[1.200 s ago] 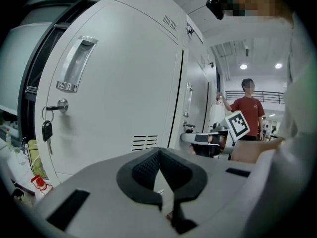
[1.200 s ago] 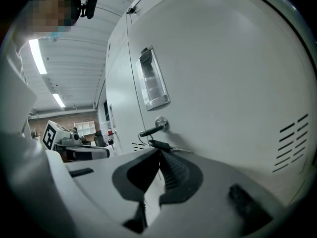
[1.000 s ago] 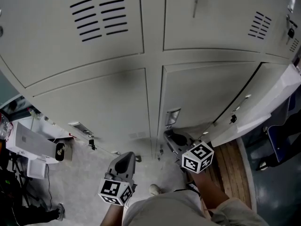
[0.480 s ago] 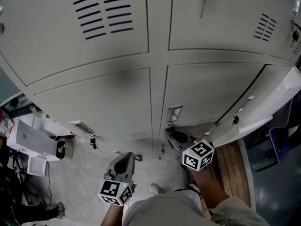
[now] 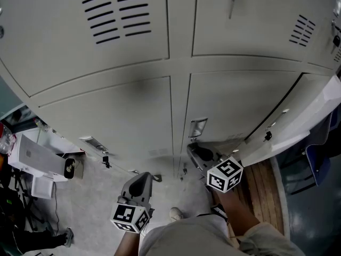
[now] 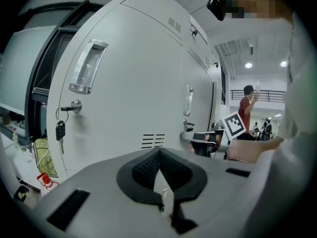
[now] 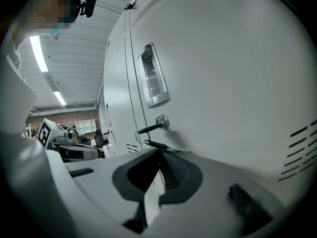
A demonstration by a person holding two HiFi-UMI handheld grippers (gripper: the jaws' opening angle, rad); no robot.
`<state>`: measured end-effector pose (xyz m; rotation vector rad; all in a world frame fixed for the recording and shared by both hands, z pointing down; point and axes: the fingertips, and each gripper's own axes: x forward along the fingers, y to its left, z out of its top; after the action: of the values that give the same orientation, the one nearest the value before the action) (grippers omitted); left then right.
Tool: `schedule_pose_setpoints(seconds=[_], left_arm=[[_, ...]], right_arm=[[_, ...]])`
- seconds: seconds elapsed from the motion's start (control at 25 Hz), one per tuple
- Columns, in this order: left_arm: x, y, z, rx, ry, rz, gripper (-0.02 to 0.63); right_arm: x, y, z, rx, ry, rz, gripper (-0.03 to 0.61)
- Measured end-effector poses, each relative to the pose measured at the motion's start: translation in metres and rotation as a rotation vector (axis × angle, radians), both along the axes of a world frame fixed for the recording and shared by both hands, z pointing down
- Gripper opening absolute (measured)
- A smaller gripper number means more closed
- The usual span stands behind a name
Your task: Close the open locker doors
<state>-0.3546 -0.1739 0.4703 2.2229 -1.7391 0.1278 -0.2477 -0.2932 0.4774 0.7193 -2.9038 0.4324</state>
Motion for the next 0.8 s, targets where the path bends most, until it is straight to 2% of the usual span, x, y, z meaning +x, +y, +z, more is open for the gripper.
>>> schedule_pose_setpoints(seconds=[0.8], left_arm=[[0.023,0.004,-0.002,0.006,-0.003,0.035,0.015]], right_arm=[[0.021,0.017,0.007,-0.037,-0.001,0.025,0.028]])
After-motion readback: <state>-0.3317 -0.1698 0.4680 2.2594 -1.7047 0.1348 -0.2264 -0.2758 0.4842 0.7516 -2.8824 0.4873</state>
